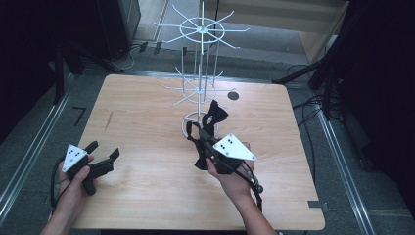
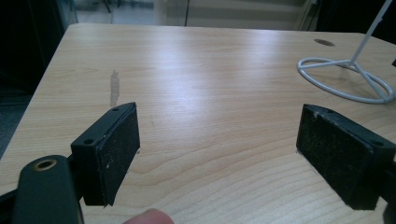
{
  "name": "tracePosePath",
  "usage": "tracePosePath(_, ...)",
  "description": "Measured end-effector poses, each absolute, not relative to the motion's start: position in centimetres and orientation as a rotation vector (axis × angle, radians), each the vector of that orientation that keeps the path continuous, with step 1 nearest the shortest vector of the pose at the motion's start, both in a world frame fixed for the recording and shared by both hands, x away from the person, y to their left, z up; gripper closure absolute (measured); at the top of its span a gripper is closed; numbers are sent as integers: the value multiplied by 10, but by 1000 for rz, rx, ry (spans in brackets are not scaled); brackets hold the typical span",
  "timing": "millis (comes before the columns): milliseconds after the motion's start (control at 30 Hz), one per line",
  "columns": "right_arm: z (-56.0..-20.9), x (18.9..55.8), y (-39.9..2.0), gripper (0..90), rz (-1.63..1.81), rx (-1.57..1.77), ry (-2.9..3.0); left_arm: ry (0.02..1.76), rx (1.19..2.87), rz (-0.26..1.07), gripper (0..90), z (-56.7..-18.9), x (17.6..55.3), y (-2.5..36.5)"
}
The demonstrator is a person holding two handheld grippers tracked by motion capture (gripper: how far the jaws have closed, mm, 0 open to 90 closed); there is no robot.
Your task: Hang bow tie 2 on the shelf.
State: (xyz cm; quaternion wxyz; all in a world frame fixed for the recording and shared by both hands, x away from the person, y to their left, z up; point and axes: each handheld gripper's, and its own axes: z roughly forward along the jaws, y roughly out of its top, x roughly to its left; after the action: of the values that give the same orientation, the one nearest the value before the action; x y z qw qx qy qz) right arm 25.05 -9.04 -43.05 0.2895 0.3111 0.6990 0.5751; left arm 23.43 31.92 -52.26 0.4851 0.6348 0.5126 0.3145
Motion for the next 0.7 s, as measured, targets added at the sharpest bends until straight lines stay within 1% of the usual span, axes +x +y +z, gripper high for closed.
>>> tracePosePath(200, -428, 250, -91, 900, 1542, 822, 1859, 1234, 1556, 781, 139, -523, 233, 317)
tracePosePath(400, -424, 248, -91, 900, 1556, 819, 1844, 1251, 1552, 753, 139, -523, 234, 319)
tracePosePath(700, -417, 247, -95, 900, 1568, 802, 1819, 1252, 1558, 753, 140, -522, 234, 318)
